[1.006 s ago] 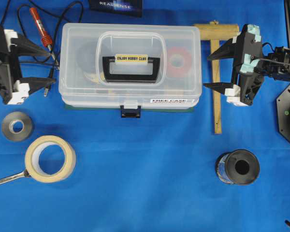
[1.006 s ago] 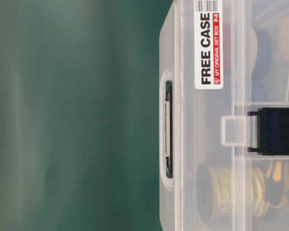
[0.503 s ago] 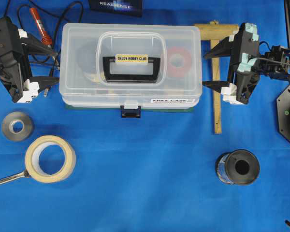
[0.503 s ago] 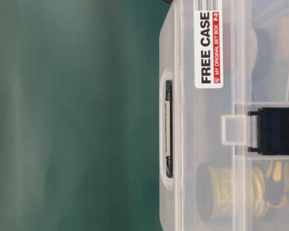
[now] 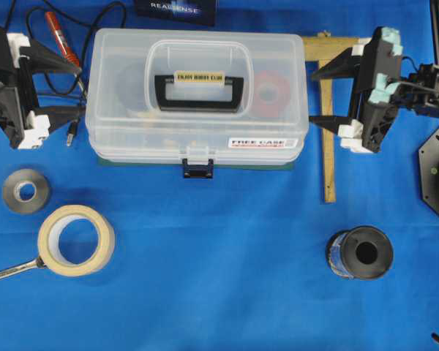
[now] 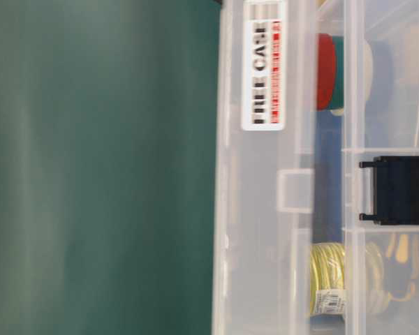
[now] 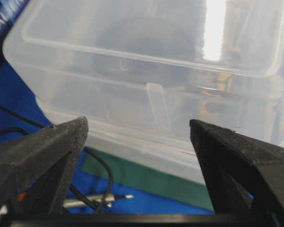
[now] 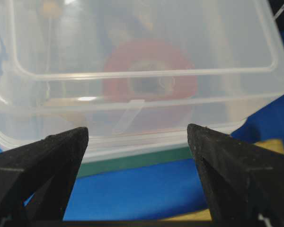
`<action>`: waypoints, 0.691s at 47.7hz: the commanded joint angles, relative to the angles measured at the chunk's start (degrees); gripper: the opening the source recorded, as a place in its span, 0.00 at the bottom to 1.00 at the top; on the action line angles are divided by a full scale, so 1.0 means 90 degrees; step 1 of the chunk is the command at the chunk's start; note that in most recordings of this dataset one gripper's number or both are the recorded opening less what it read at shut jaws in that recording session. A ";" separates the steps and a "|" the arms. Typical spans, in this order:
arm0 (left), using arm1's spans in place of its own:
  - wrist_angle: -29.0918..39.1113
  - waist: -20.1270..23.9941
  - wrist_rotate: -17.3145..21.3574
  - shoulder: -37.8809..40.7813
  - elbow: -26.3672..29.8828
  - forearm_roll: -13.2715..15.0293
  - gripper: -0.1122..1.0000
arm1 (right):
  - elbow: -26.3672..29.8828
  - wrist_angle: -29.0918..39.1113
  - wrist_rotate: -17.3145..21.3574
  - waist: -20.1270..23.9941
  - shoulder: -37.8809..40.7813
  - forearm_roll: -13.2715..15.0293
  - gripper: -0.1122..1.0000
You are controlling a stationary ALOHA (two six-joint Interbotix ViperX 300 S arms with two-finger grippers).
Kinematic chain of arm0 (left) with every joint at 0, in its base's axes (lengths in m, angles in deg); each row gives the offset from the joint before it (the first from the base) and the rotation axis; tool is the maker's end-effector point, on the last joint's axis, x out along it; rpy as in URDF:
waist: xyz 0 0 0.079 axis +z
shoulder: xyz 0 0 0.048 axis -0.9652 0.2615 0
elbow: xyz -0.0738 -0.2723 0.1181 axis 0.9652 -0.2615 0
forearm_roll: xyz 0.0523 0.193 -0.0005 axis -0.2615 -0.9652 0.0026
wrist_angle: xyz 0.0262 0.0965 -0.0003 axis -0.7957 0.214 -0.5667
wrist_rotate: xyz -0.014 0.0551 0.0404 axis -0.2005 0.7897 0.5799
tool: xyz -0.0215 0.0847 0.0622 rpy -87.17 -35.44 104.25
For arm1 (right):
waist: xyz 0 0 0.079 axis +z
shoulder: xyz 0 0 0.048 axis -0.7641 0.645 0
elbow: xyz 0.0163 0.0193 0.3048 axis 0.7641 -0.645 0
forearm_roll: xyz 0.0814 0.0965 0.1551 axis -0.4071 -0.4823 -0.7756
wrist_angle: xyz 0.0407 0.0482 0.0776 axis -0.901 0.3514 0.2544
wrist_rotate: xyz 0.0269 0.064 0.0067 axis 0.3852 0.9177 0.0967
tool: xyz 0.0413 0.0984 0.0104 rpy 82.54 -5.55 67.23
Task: Open the tool box with both arms.
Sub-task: 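Grip the lid edges with both grippers and lift it up and back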
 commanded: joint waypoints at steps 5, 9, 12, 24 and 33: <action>-0.0234 0.0176 -0.0020 -0.0293 0.0234 0.0020 0.89 | 0.0342 -0.0117 0.0020 -0.0078 -0.0342 0.0000 0.87; -0.0322 0.0303 -0.0020 -0.0352 0.0225 0.0020 0.89 | 0.0332 -0.0137 0.0020 -0.0215 -0.0449 0.0000 0.87; -0.0430 0.0371 -0.0020 -0.0371 0.0215 0.0020 0.89 | 0.0332 -0.0146 0.0020 -0.0332 -0.0498 0.0000 0.87; -0.0762 0.0654 0.0195 -0.0322 0.0234 0.0020 0.89 | 0.0352 -0.0342 0.0020 -0.0674 -0.0469 0.0000 0.87; -0.1045 0.0859 0.0244 -0.0303 0.0244 0.0020 0.89 | 0.0352 -0.0469 0.0020 -0.0869 -0.0469 0.0000 0.87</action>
